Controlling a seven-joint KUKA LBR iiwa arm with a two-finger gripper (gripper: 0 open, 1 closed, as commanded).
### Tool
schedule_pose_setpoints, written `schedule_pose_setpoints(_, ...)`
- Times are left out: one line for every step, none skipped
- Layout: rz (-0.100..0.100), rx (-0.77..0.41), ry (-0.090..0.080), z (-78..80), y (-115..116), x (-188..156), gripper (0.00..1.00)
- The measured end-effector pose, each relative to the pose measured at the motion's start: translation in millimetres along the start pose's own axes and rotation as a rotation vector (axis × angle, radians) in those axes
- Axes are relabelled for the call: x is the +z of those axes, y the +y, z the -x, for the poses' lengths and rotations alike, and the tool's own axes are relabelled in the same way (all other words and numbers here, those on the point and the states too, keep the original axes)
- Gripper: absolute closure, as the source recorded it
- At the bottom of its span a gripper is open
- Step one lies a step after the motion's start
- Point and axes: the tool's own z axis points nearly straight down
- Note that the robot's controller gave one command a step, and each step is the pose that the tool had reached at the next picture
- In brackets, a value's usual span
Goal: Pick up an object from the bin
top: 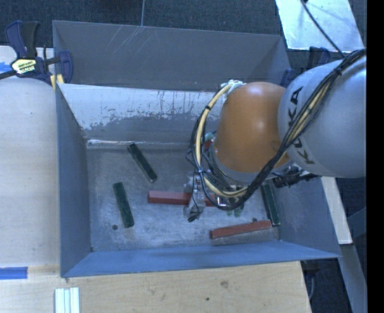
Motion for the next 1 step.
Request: schedule_pose_setpoints(0.004, 0.066, -0.018, 42.2, -4.1, -81.4, 1.0)
